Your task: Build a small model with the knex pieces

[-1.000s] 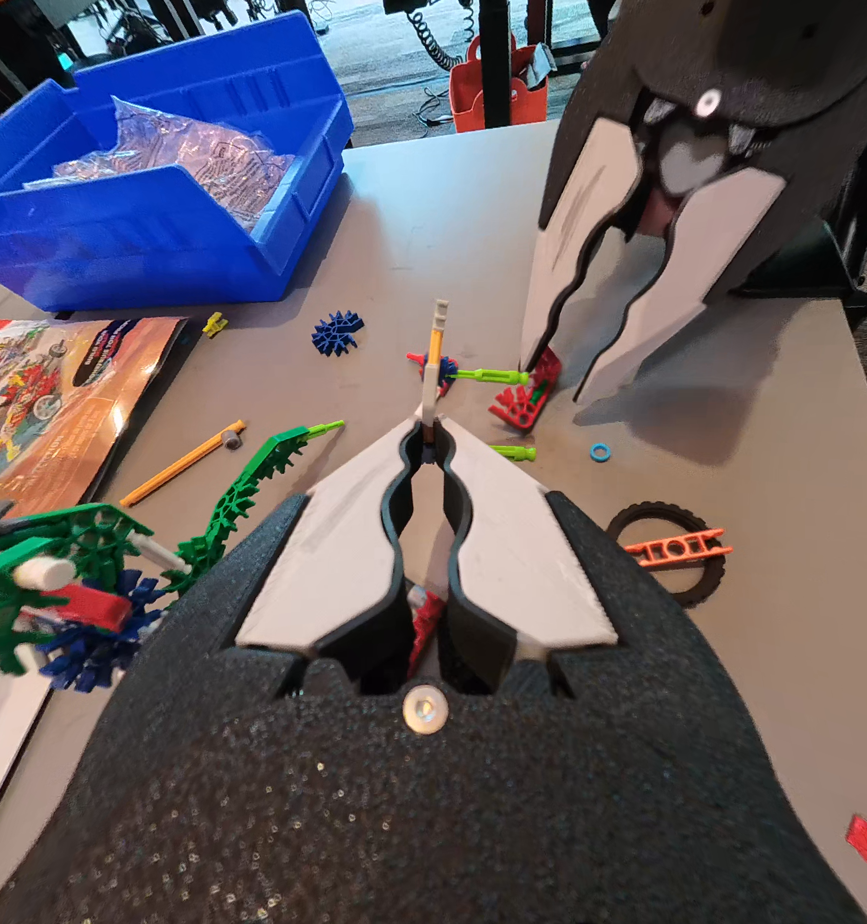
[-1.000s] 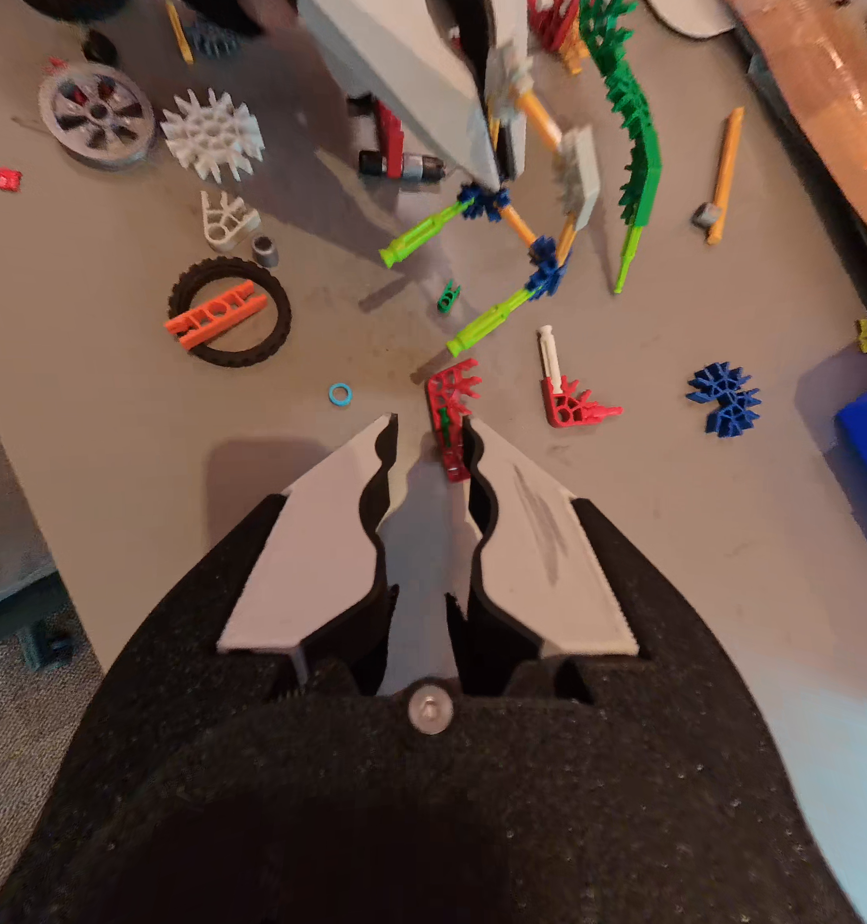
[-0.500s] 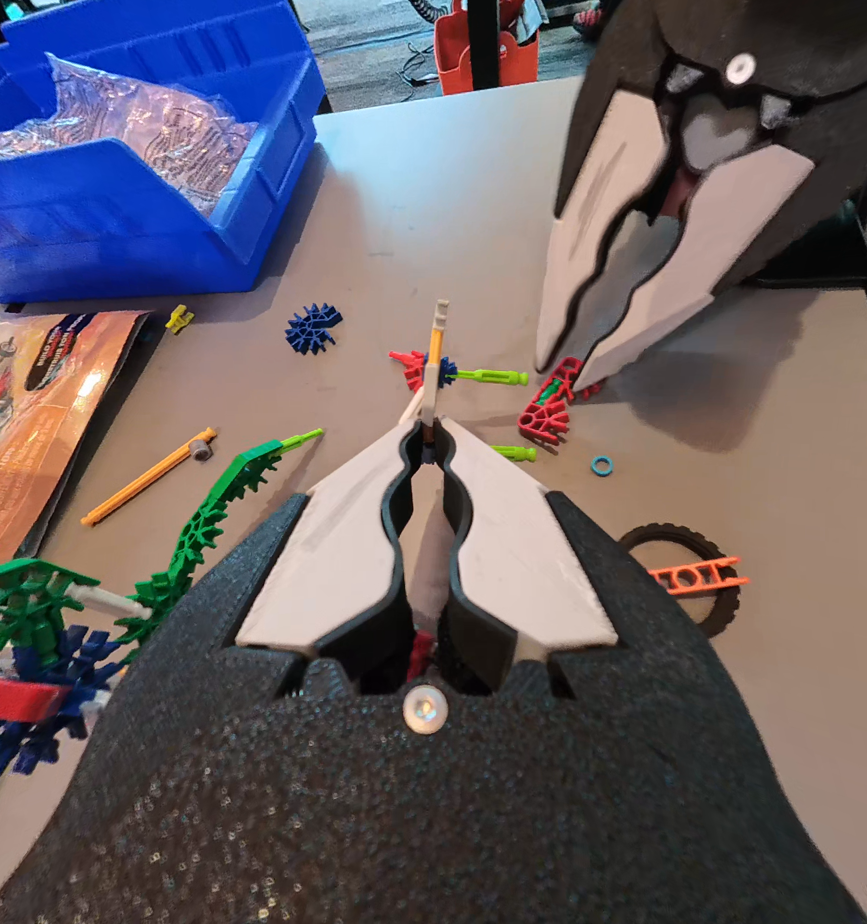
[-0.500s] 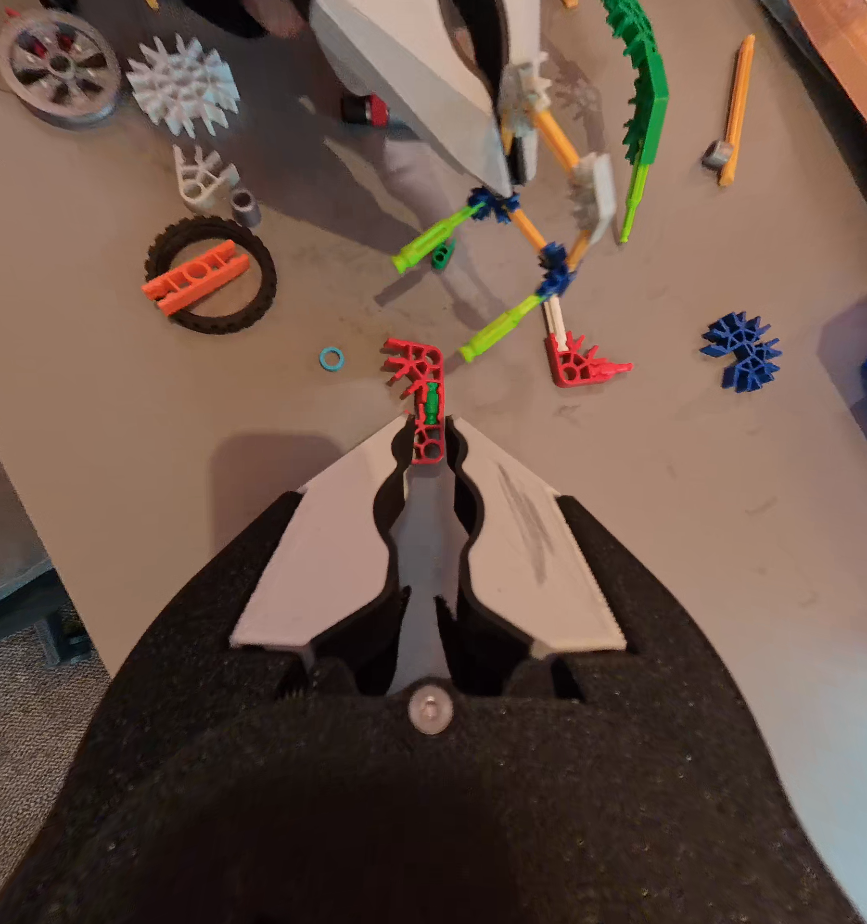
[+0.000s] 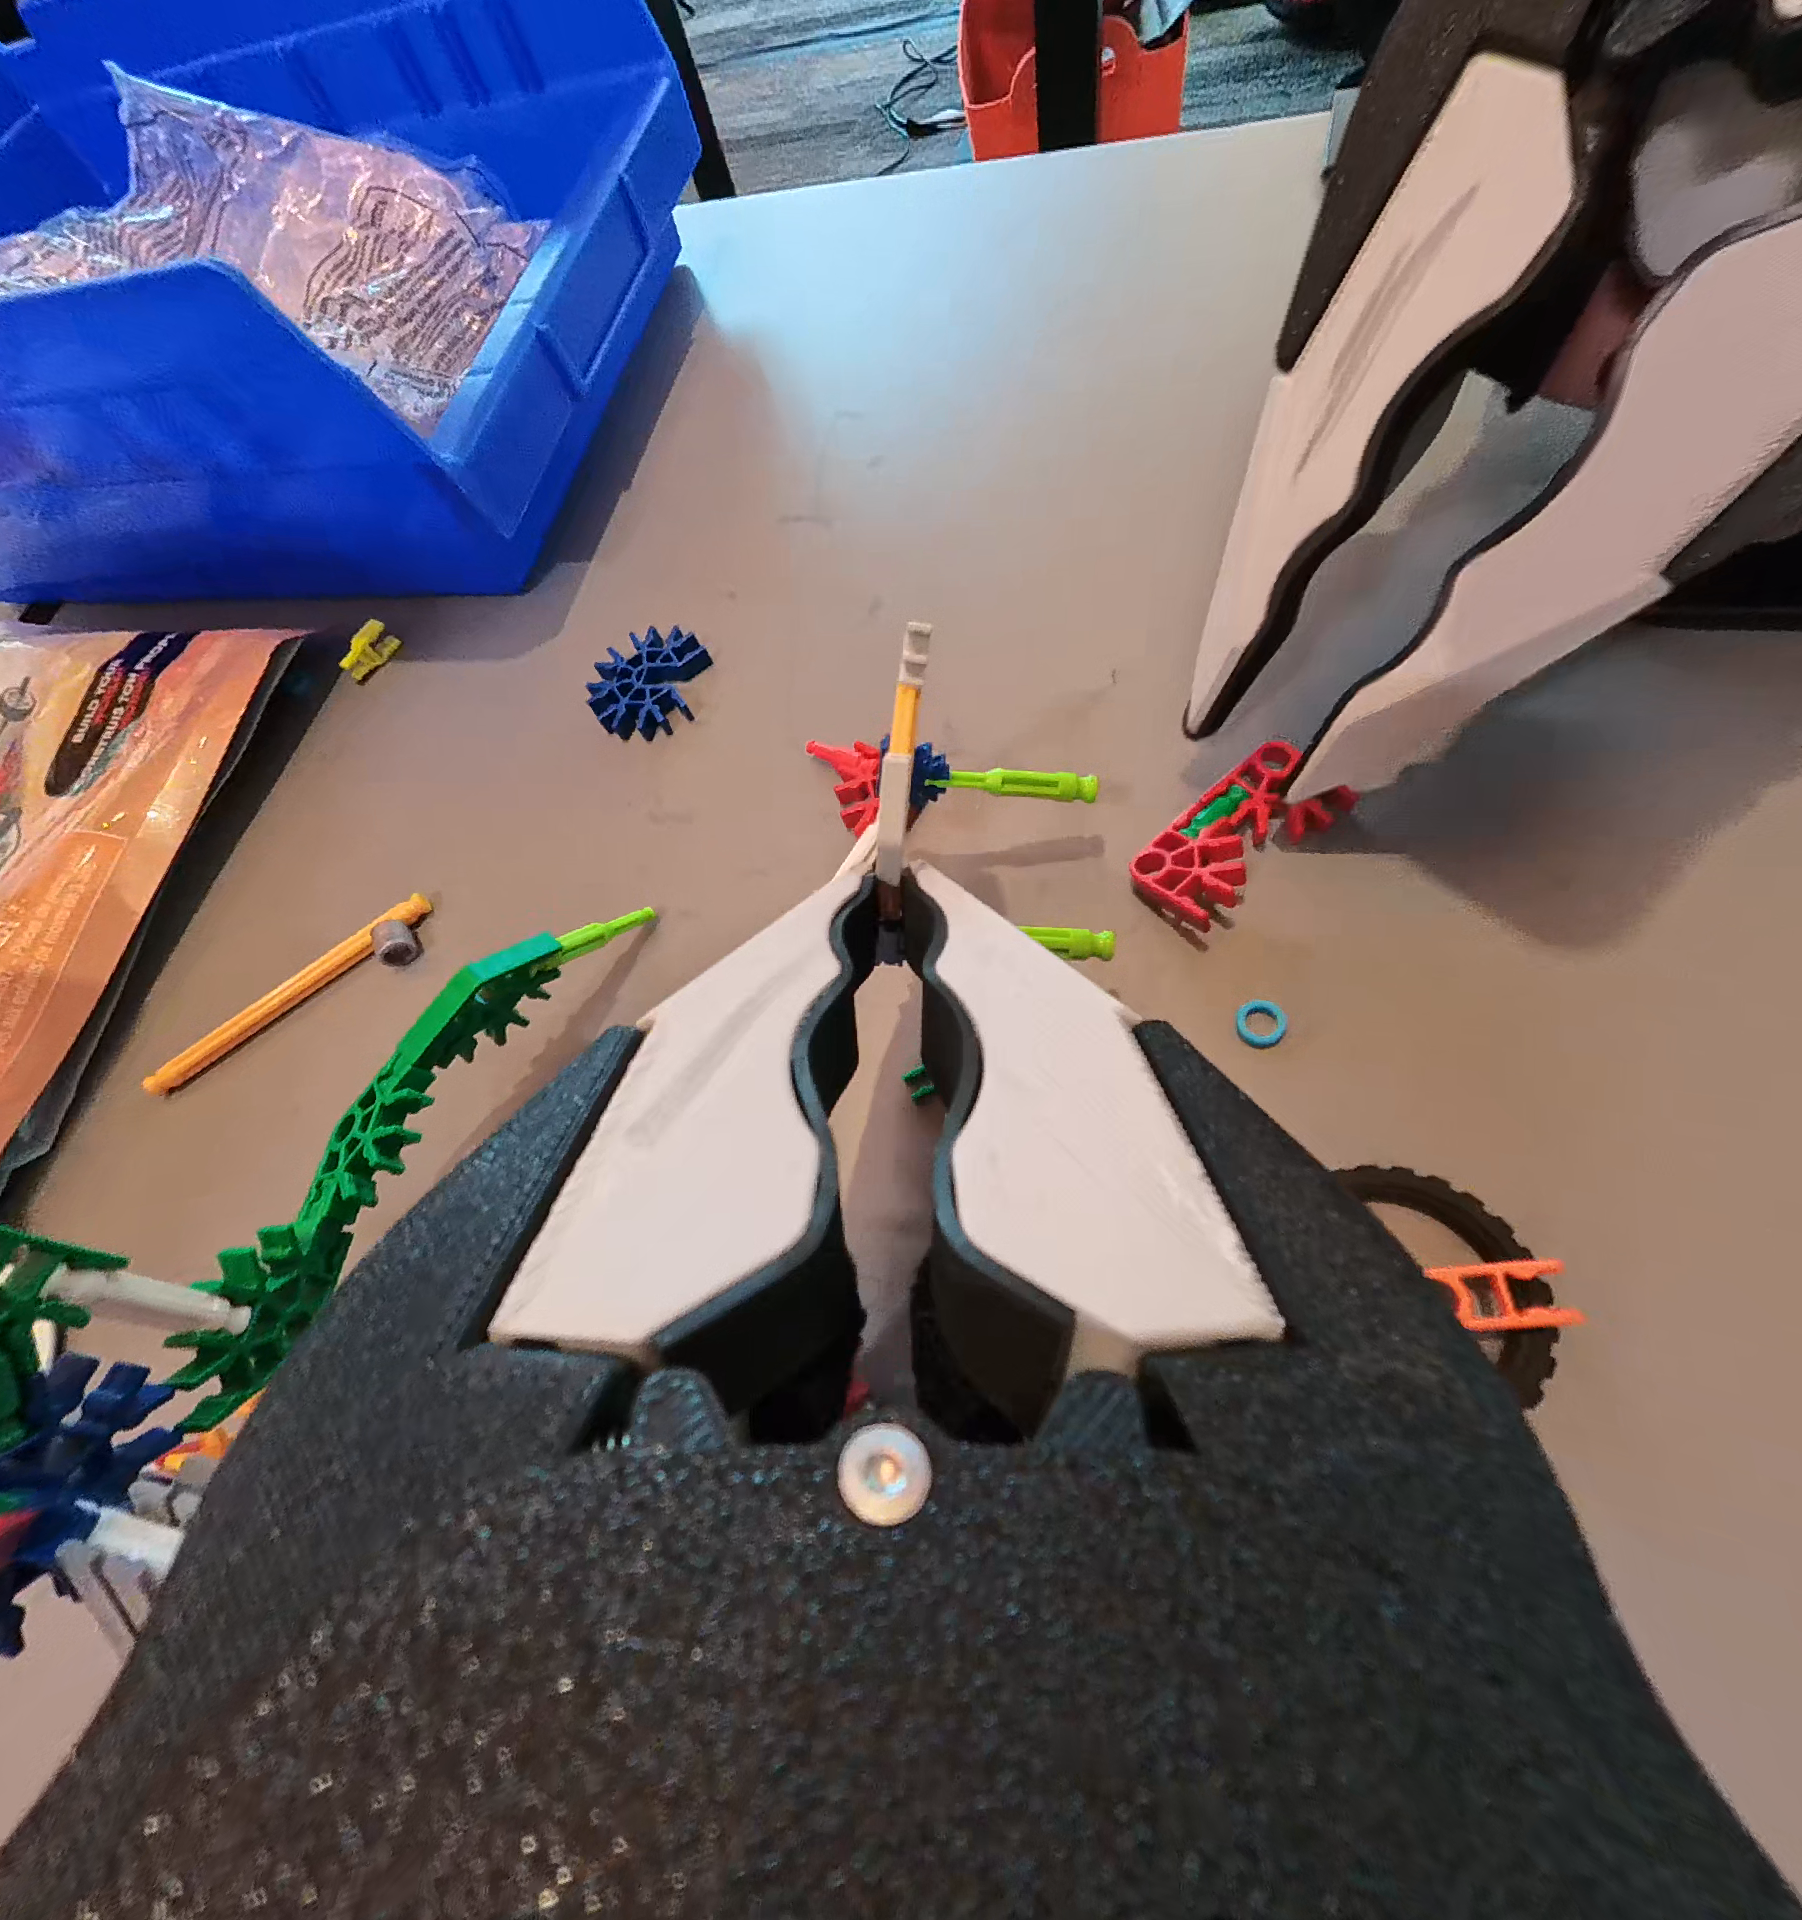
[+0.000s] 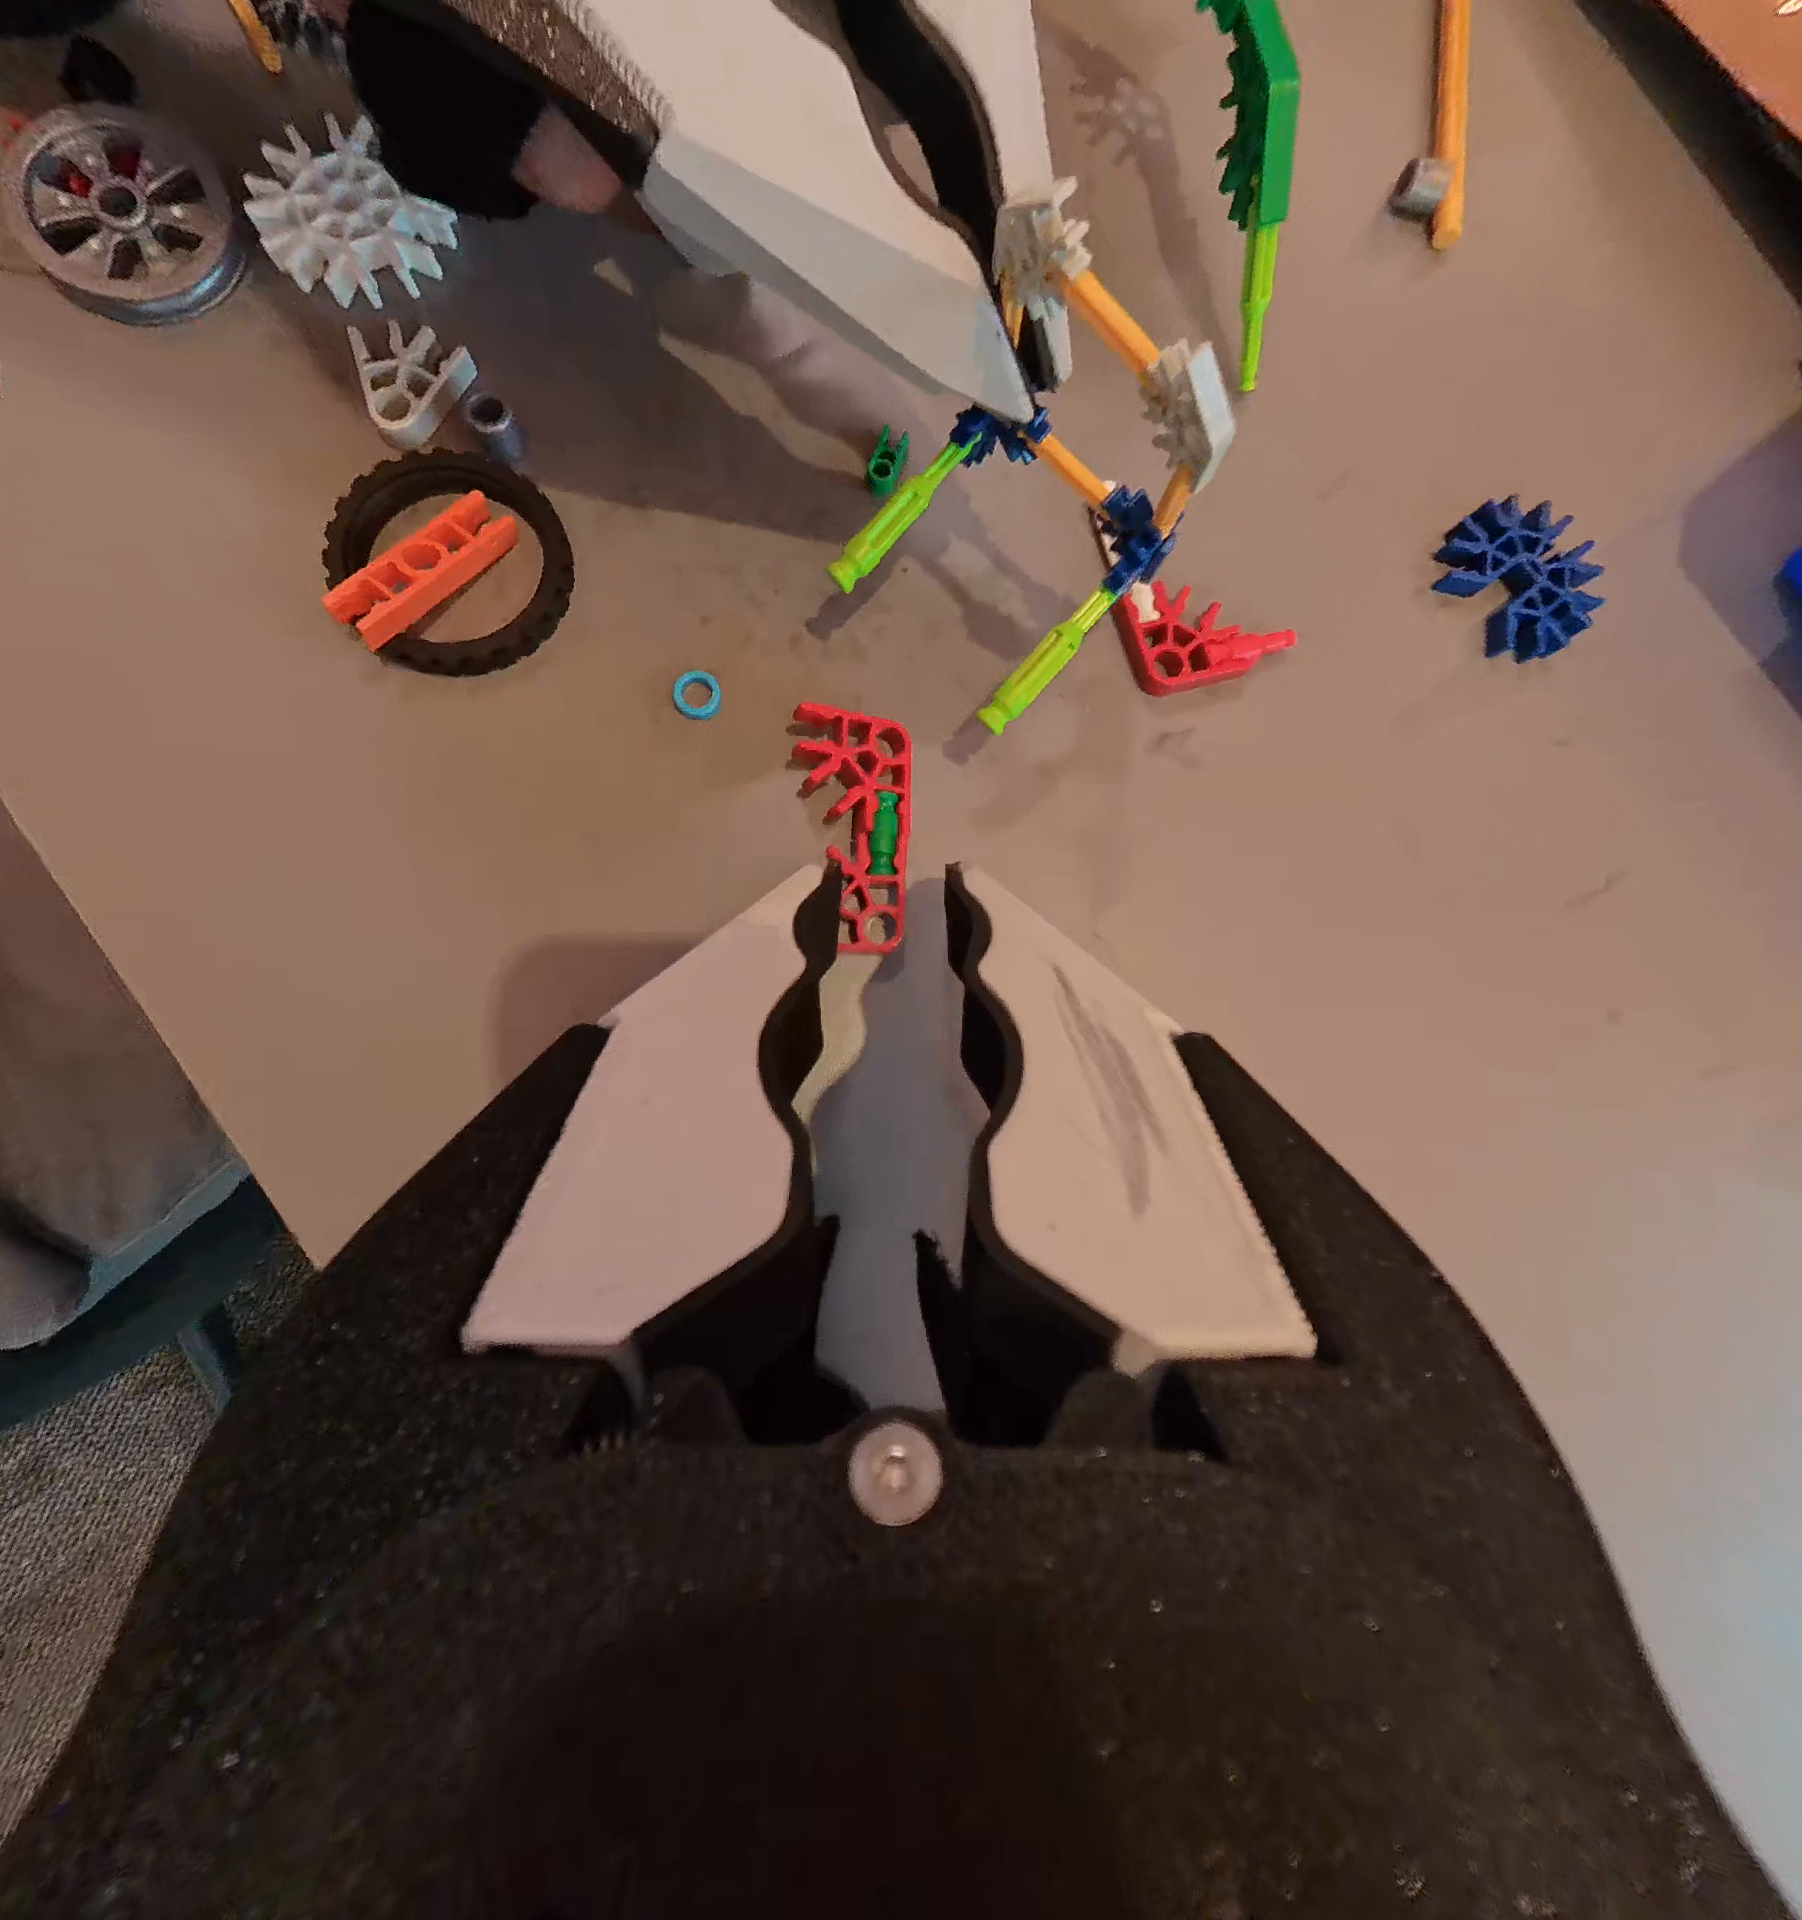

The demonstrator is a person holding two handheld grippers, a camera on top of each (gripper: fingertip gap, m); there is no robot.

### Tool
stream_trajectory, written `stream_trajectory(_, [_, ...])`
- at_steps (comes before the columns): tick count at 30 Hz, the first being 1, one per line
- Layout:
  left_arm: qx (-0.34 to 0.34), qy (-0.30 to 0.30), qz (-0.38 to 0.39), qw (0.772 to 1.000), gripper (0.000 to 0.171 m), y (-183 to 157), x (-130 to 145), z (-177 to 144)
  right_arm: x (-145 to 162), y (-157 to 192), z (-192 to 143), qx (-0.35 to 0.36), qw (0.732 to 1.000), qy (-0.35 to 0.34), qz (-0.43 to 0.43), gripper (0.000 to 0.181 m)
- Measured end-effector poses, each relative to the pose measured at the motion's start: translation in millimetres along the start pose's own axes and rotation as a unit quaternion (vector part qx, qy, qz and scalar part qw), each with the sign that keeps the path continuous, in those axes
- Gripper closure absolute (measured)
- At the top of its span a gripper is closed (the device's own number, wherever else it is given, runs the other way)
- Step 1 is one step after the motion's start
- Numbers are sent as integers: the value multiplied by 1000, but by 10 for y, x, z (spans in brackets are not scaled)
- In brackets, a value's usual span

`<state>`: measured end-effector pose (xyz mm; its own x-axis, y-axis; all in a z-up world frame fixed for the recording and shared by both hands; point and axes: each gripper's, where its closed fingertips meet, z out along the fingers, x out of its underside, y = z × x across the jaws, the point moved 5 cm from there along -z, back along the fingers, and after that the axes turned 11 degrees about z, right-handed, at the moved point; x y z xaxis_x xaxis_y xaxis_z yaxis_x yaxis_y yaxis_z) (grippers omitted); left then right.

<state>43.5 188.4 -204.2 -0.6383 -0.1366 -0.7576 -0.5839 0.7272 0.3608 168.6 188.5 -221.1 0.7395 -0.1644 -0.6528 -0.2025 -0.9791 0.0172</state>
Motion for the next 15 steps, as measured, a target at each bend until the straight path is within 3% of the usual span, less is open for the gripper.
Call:
stream_trajectory(6, [-3,1,-7,1000,169,34,11,-22,61,67,-2,25,999,13,28,173])
stream_trajectory(8, [-2,1,-9,1000,169,34,19,-29,33,207,-38,-4,999,-3,38,170])
stream_trajectory(12, [-1,-2,-8,1000,169,24,8,-50,-65,196,-124,40,999,-31,-9,175])
stream_trajectory(15, [-6,-5,-8,1000,169,36,-4,-63,-191,220,-47,9,998,-51,-45,177])
